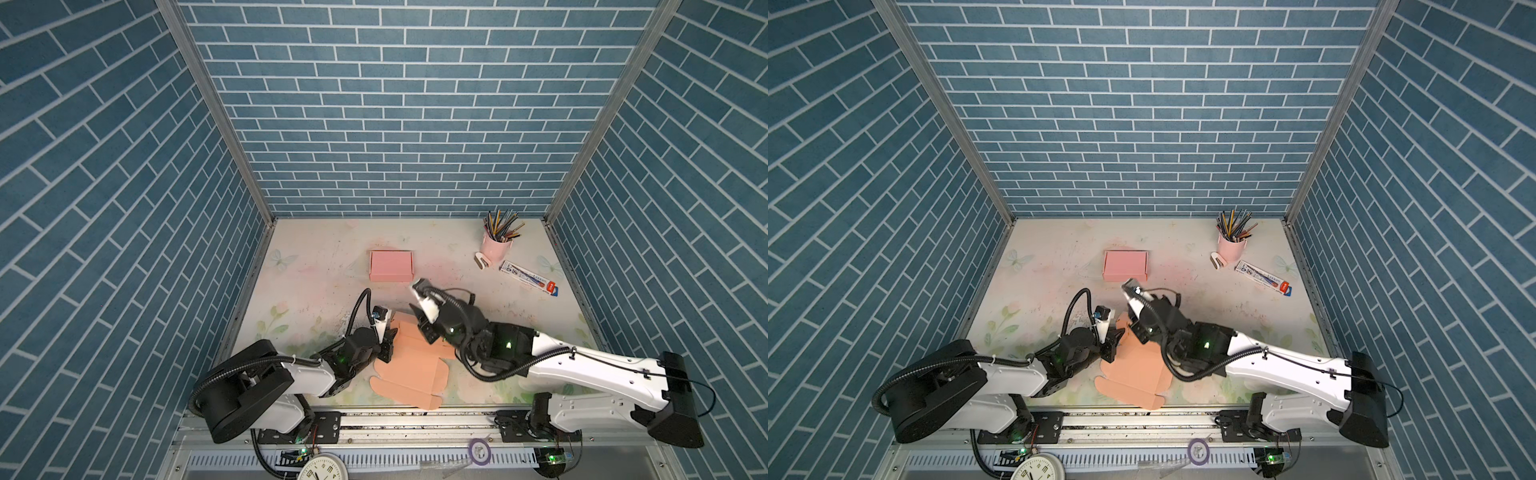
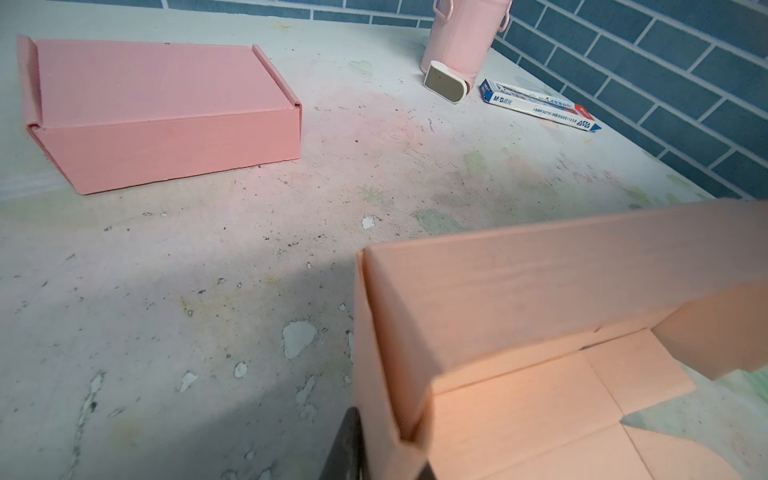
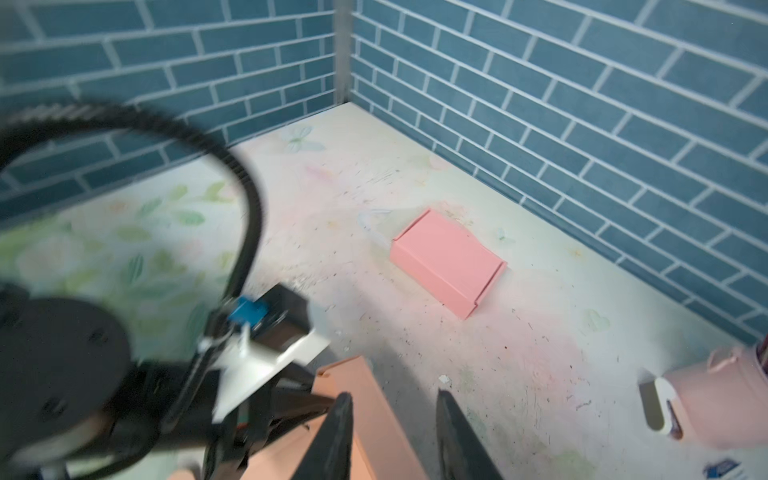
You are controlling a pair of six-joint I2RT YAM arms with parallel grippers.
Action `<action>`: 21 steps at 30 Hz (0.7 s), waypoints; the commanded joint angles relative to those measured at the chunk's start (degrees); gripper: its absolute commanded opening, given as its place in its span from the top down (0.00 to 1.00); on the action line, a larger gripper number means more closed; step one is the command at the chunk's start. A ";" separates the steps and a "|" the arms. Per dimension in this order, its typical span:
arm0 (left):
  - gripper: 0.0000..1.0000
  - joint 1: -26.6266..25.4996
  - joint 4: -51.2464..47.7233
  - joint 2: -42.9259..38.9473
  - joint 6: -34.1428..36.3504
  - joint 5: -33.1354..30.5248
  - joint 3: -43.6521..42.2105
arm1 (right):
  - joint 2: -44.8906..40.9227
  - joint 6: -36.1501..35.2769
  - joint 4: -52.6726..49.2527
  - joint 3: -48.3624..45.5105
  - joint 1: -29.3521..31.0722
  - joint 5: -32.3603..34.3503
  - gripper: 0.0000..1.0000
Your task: Fold the paper box
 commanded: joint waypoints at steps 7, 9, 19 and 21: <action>0.84 -1.94 0.25 0.14 2.64 -3.14 2.44 | 5.85 17.04 0.30 -0.64 -10.37 -16.82 0.66; 0.85 -2.13 0.40 0.62 3.07 -3.34 3.05 | 8.01 17.94 0.28 -0.71 -10.83 -19.37 0.66; 0.85 -2.72 1.32 3.16 3.73 -3.69 5.01 | 13.90 19.86 4.02 -4.41 -12.54 -24.83 0.67; 0.84 -2.91 1.64 4.11 3.69 -3.78 5.30 | 14.08 21.20 6.42 -6.51 -13.22 -26.85 0.68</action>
